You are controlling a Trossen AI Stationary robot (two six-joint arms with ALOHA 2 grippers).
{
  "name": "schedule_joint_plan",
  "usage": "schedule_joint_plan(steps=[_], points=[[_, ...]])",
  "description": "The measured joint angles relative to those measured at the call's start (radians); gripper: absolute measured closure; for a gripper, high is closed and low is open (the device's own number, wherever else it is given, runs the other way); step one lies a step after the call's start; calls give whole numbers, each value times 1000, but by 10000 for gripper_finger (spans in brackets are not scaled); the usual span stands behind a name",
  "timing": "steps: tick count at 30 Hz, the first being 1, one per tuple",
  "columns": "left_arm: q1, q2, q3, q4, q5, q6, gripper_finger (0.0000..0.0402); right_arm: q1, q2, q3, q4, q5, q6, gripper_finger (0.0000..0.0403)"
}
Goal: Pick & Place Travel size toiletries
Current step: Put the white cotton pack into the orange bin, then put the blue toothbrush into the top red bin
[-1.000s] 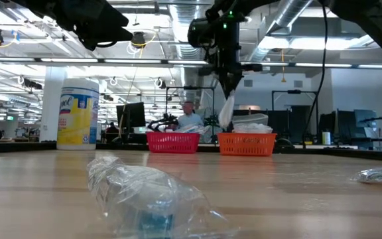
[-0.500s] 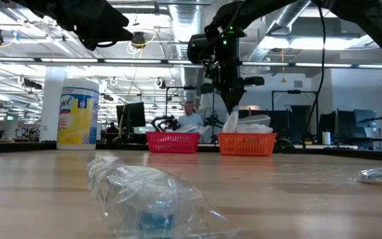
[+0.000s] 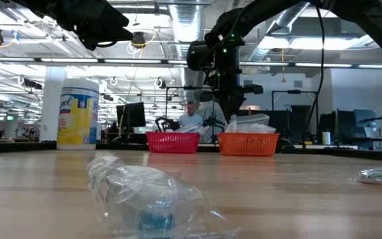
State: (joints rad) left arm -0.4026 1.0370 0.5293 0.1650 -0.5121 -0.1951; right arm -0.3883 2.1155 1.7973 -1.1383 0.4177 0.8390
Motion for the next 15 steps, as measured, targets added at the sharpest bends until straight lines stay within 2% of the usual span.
schedule_joint_plan(steps=[7,15], points=[[0,0,0,0,0,0,220,6,0,0,17,-5,-48,292],[0,0,0,0,0,4,220,36,-8,96,-83,99,-118,188]])
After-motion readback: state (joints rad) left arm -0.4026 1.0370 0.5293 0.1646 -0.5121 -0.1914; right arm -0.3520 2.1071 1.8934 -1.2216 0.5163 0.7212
